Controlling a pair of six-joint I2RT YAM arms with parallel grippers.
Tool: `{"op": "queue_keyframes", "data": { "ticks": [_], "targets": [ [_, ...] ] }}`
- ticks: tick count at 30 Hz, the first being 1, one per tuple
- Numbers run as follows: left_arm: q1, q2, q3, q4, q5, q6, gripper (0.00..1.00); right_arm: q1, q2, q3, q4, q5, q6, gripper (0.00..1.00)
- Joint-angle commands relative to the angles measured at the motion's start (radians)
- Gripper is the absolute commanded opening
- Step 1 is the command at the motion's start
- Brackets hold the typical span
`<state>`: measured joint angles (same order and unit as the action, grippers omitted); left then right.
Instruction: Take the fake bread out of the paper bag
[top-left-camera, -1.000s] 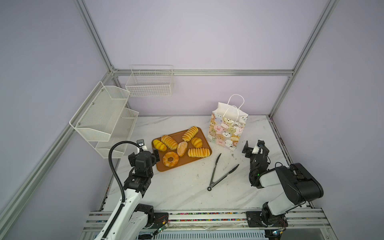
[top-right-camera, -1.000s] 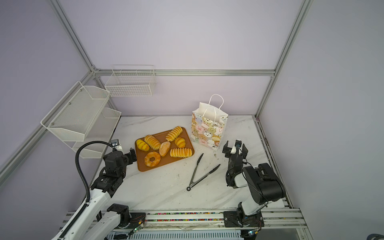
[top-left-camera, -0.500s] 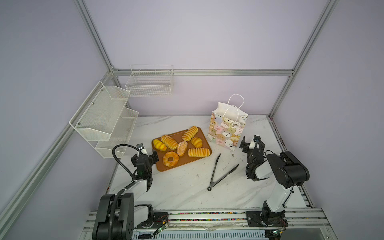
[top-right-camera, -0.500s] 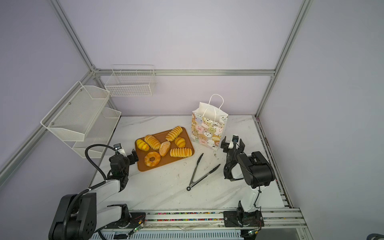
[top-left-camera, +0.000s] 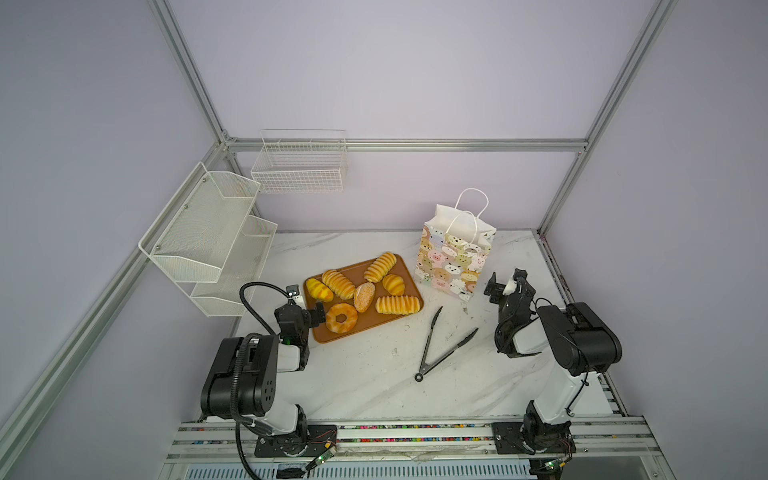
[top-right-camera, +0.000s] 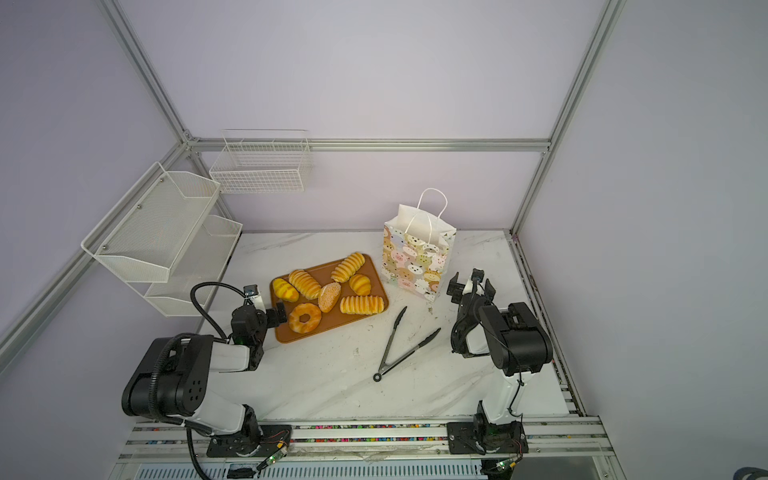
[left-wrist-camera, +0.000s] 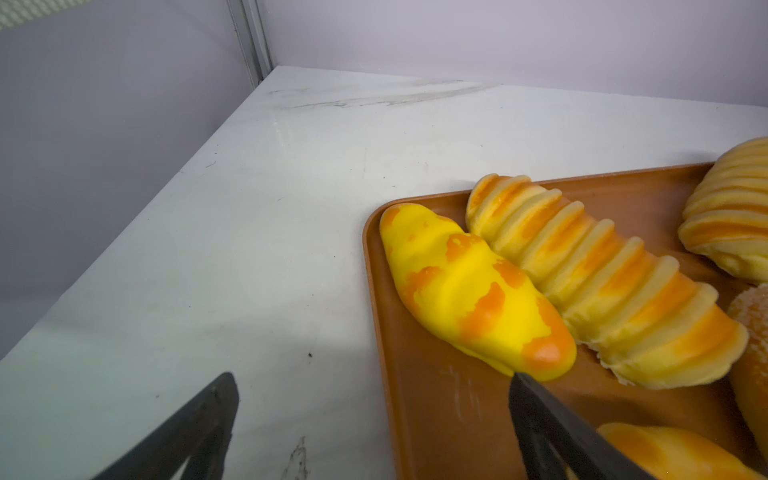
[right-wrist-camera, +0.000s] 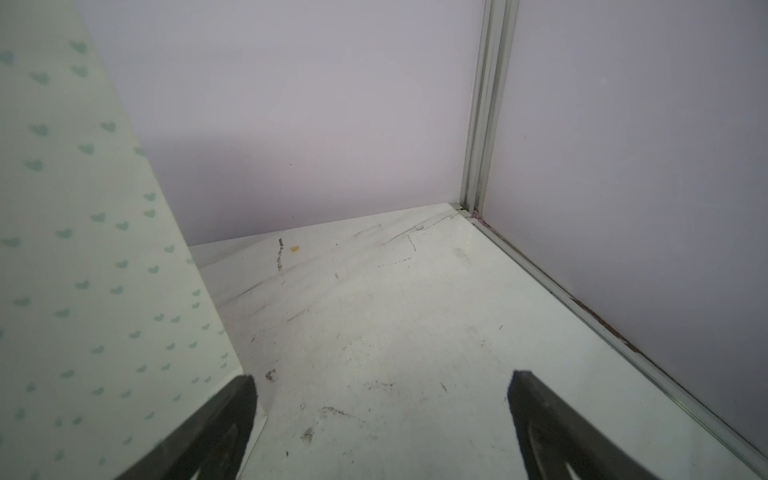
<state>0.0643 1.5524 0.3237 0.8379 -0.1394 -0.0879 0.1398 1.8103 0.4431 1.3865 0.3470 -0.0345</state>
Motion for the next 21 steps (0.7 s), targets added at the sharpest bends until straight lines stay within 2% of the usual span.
{"op": "queue_keyframes", "data": {
  "ticks": [1,21],
  "targets": [
    [0.002,-0.005,0.055,0.083,0.029,0.031,1.0,0.0,-0.022,0.007,0.005,-0.002,0.012,0.97],
    [0.001,-0.005,0.054,0.084,0.028,0.03,1.0,-0.001,-0.022,0.007,0.006,-0.002,-0.002,0.97]
  ]
}}
